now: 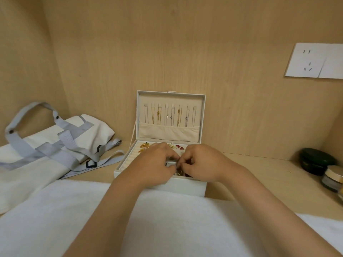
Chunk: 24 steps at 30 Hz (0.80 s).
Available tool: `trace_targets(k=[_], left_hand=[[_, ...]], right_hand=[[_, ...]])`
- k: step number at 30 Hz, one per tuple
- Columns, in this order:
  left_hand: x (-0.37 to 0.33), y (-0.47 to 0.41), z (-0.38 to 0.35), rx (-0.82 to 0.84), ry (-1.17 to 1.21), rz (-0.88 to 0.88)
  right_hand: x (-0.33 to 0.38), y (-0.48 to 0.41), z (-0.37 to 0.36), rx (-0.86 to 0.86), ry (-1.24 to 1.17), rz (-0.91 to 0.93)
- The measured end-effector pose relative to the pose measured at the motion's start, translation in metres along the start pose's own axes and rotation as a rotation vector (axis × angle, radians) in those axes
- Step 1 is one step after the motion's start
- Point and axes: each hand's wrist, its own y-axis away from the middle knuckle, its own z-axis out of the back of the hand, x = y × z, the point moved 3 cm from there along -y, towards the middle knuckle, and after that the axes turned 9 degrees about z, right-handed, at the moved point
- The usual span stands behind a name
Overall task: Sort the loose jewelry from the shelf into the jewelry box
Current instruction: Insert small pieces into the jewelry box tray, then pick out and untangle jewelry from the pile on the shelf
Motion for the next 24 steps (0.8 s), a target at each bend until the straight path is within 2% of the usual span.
trace_targets(k=[8, 11, 20, 24], left_hand=[[-0.022, -0.003, -0.009, -0.159, 0.171, -0.066], [-0.052, -0.010, -0.021, -0.136, 0.155, -0.123], [-0.144, -0.037, -0.086, 0.011, 0.099, -0.259], [-0.162, -0.044, -0.116, 0.069, 0.047, -0.273]], right_hand=[[-0.030, 0.029, 0.039, -0.169, -0.140, -0.043], [-0.053, 0.057, 0.058, -0.187, -0.136, -0.083], [-0.126, 0.132, 0.064, -0.078, -0.038, -0.269], [-0.145, 0.146, 0.052, -0.009, -0.114, -0.305]])
